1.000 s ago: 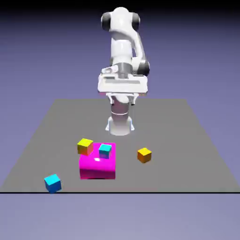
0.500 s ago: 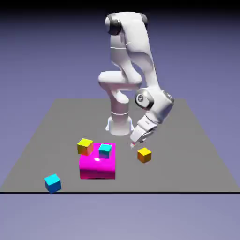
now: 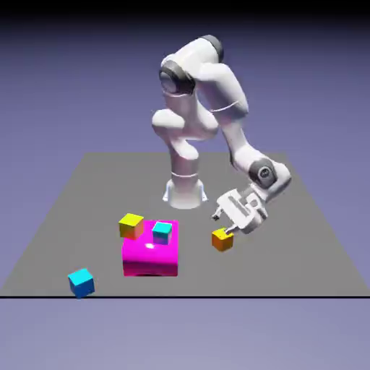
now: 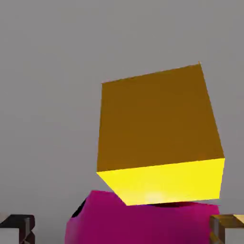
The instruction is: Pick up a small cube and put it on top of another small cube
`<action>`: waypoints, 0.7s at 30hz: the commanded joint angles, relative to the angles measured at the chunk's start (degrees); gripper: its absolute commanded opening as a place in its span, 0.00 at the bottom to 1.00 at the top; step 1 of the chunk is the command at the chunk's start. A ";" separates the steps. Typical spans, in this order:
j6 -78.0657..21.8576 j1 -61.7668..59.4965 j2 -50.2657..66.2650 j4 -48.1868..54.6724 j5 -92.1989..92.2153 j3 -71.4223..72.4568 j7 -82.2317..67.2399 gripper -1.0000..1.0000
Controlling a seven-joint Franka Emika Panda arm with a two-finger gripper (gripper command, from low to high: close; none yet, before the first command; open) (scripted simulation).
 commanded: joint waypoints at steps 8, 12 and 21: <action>-2.09 0.70 7.11 -0.80 -13.20 -6.21 0.79 0.50; -1.72 0.93 8.19 -0.53 -15.58 -8.65 1.19 0.00; 0.72 2.01 -4.07 -0.73 -0.85 -5.85 -6.59 0.00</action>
